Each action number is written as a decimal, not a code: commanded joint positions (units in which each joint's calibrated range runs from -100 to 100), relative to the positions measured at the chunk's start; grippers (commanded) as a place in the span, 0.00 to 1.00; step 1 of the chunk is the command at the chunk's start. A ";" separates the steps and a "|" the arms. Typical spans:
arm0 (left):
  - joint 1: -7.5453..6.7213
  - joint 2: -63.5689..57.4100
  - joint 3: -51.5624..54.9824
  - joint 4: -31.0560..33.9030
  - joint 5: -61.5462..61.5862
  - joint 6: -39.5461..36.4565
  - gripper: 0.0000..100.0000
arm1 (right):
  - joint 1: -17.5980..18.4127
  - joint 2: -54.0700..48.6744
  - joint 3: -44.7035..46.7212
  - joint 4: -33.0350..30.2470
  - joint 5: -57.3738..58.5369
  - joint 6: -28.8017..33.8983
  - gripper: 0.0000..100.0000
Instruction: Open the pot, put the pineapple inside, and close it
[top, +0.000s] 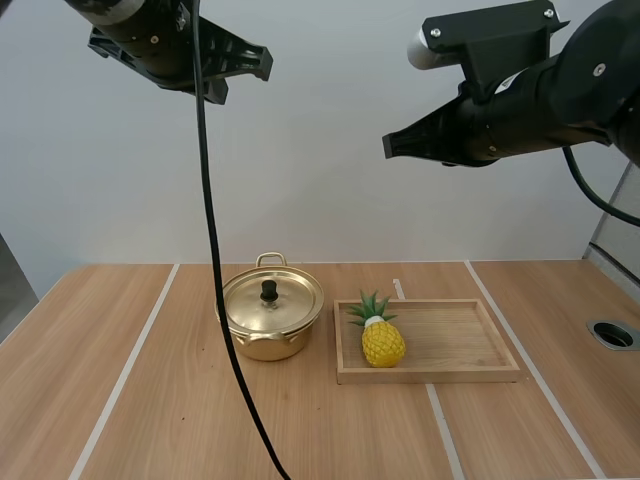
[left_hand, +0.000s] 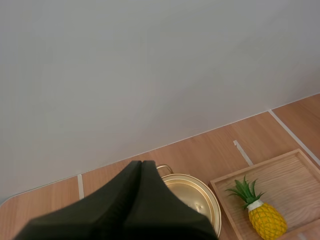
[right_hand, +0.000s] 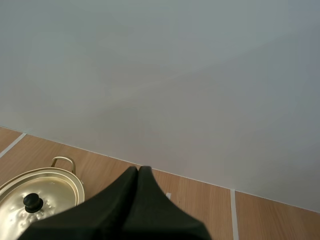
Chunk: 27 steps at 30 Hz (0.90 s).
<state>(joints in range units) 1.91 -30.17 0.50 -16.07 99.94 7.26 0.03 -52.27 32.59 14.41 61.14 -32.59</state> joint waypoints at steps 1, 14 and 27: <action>-0.11 0.75 -0.57 -1.08 0.06 1.07 0.00 | -0.26 -0.28 -0.34 -0.50 -0.15 0.12 0.00; -0.11 0.75 -0.57 -2.24 0.06 5.59 1.00 | -0.26 -0.28 -0.34 -0.62 0.31 -0.11 0.00; -0.11 2.52 11.70 -9.32 0.06 9.84 1.00 | -0.26 -0.28 -0.34 -0.62 4.31 -0.11 0.00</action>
<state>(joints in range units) 1.91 -28.35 9.74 -22.81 100.00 16.27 0.03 -52.27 32.59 14.27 64.70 -32.59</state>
